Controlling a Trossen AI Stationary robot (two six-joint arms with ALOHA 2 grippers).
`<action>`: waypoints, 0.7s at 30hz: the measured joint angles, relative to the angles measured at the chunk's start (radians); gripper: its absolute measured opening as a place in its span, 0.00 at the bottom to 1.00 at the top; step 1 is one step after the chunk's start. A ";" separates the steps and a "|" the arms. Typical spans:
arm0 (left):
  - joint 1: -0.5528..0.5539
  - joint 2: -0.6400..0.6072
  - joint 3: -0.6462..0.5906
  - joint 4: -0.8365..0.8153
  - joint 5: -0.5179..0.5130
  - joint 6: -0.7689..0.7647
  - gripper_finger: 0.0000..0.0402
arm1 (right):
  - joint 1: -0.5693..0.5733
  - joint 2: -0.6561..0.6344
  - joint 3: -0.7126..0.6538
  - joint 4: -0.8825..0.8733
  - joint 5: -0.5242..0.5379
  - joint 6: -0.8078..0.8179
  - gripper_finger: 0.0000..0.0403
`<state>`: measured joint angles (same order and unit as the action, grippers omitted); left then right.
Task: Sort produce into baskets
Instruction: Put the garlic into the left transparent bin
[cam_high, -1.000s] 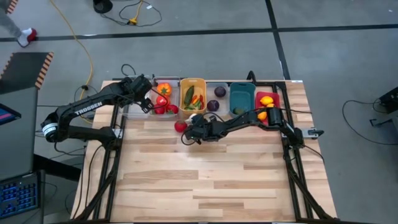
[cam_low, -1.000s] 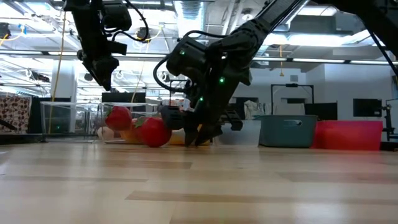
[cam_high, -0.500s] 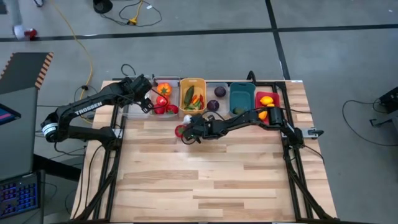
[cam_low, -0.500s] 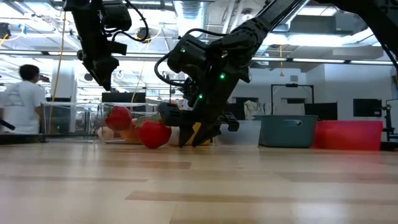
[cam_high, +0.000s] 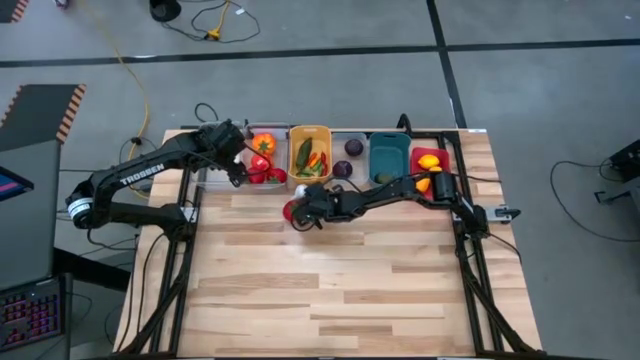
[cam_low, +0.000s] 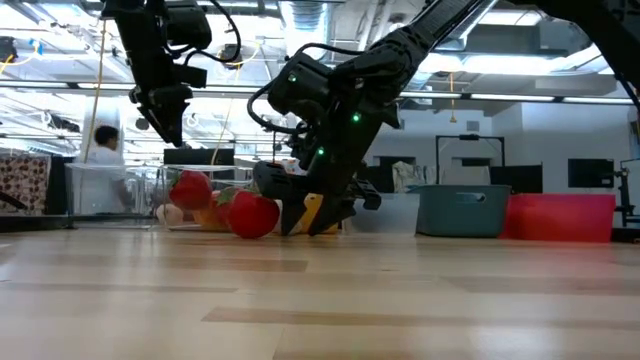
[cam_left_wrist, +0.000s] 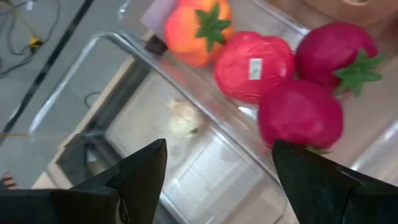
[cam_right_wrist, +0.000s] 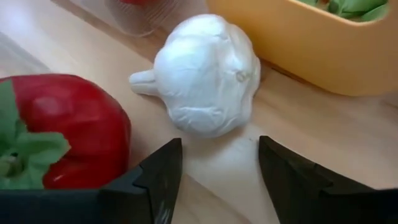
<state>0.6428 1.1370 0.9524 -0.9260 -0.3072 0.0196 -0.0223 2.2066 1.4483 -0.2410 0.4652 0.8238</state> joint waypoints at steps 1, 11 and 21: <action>0.000 0.000 0.000 0.000 0.012 -0.001 0.70 | 0.000 0.000 0.008 -0.011 -0.006 -0.007 0.59; -0.004 0.000 0.000 0.000 0.023 -0.001 0.70 | 0.018 0.006 0.081 -0.068 -0.054 -0.095 0.55; -0.060 0.000 0.000 0.001 0.035 0.012 0.70 | 0.050 0.006 0.106 -0.197 -0.024 -0.100 0.55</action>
<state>0.5832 1.1370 0.9524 -0.9253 -0.2718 0.0320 0.0280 2.2127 1.5543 -0.4382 0.4412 0.7241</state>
